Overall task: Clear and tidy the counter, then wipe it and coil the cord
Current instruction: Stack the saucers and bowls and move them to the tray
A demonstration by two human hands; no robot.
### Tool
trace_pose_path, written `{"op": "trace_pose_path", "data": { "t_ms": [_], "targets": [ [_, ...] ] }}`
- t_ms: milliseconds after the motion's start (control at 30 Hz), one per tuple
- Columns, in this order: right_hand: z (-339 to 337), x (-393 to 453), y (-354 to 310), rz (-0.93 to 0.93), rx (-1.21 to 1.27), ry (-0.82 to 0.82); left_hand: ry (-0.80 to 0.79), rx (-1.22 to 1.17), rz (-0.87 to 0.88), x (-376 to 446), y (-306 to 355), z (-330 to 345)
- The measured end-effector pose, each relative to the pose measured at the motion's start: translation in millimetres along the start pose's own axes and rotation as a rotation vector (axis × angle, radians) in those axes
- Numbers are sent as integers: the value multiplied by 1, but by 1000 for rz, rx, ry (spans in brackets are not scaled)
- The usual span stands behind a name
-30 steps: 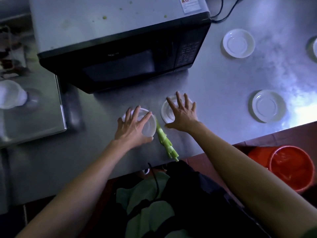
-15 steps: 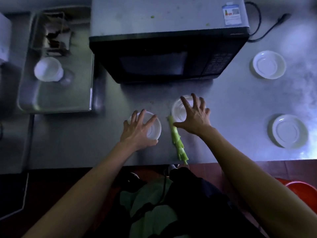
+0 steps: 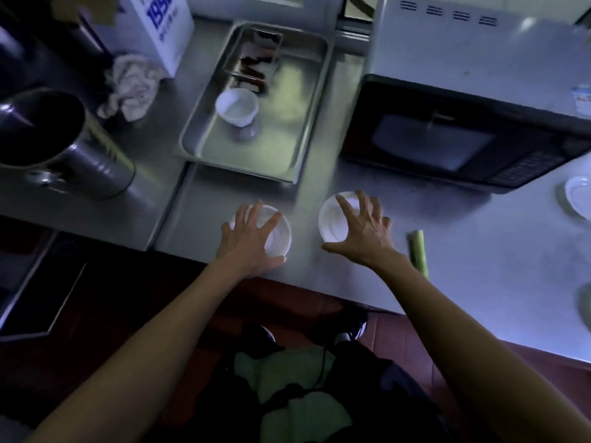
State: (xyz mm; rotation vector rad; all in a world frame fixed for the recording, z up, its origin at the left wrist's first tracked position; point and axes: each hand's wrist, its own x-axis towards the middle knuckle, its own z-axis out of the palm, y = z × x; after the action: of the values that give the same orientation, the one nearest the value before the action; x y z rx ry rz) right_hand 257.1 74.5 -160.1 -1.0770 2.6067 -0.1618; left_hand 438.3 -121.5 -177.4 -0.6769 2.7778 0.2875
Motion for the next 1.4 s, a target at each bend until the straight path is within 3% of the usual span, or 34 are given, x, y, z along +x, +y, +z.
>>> {"op": "trace_pose_path", "data": {
  "t_ms": [233, 433, 1067, 1400],
  "targets": [
    [-4, 15, -99, -124, -34, 27, 82, -47, -98, -35, -84, -10],
    [-11, 40, -135, -171, -78, 20, 90, -99, -177, -32, -117, -15],
    [-41, 136, -96, 31, 69, 69, 126, -40, -12, 148, -102, -105],
    [-21, 119, -77, 284, 168, 74, -69, -7, 219, 227, -82, -92]
  ]
}}
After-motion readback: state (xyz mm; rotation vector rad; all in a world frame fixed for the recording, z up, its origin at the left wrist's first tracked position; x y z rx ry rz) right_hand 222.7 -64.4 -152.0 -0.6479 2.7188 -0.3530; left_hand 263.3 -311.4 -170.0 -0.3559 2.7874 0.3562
